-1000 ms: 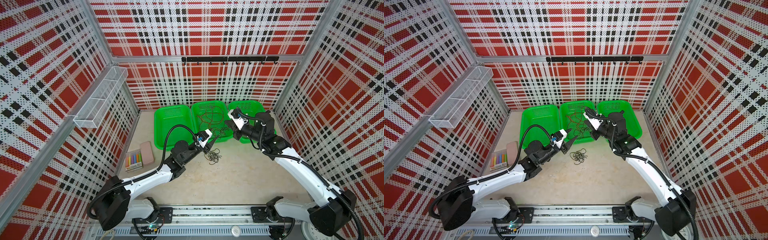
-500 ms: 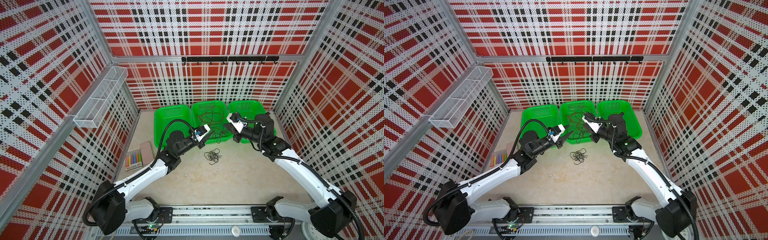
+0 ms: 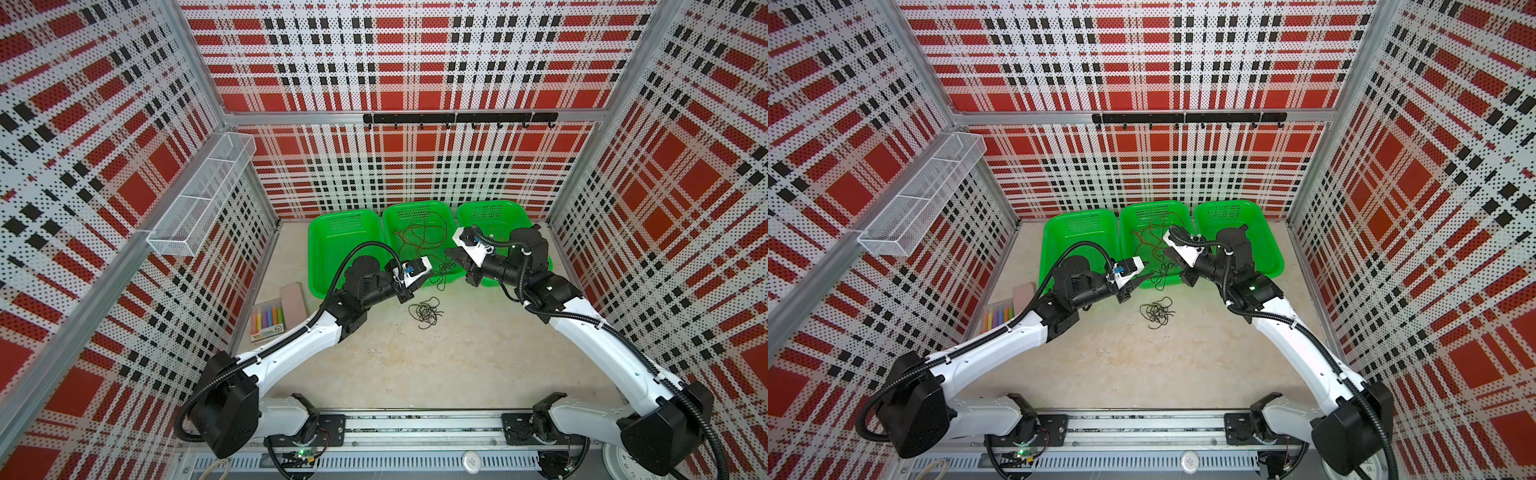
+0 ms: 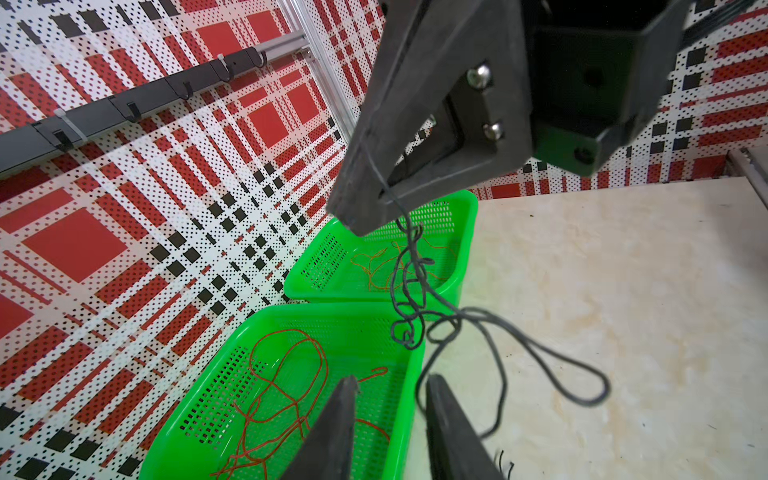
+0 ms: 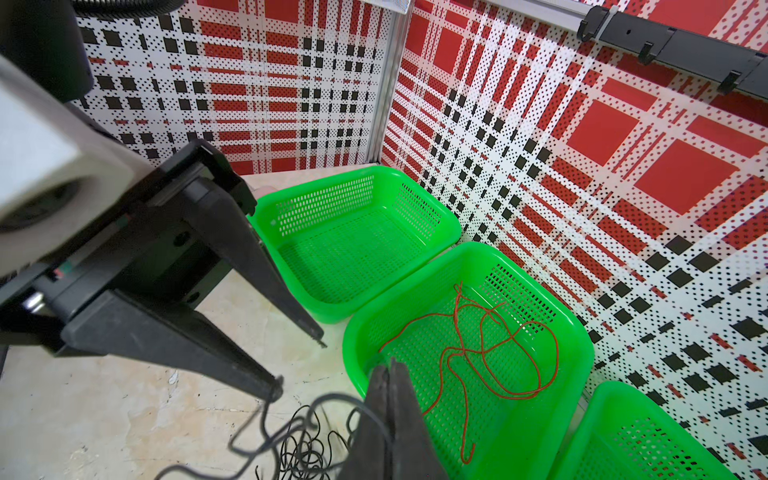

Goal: Untangle the cables

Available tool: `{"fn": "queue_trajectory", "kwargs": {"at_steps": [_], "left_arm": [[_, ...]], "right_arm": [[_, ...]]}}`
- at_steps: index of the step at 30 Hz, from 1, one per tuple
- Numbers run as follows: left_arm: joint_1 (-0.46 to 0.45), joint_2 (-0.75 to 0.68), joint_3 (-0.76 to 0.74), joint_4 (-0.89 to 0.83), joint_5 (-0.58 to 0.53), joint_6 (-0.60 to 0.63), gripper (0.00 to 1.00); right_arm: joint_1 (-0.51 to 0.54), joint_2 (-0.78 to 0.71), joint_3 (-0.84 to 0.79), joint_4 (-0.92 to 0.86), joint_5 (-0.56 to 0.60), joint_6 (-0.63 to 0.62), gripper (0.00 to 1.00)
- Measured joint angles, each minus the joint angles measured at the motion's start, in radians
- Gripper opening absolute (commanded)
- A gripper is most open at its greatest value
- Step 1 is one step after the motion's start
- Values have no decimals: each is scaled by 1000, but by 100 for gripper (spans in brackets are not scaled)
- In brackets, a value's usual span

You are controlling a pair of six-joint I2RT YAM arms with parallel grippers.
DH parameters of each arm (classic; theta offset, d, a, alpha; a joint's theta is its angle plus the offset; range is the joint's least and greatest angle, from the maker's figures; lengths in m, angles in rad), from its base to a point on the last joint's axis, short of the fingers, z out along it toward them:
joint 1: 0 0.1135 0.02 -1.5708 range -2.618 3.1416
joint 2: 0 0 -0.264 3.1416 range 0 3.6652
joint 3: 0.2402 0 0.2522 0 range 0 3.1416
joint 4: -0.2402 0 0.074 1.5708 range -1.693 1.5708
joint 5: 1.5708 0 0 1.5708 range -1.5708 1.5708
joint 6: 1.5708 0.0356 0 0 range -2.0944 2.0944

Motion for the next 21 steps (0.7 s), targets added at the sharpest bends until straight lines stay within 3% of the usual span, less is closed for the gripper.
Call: {"fn": "queue_trajectory", "kwargs": {"at_steps": [8,14,16,19,21], "left_arm": [[0,-27,-8,-2,18,4,41],[-4,-15,-6,-2,29,10,36],[-9,5,-4,-2,32,13,27],[-13,34,-1,-3,32,19,0],[-13,39,-1,0,22,21,0]], "right_arm": [[4,-1,-3,0,0,0,0],[18,-1,-3,0,-2,0,0],[22,-1,-3,0,-3,0,0],[23,-1,-3,0,-1,0,0],[23,-2,-10,7,12,4,0]]}}
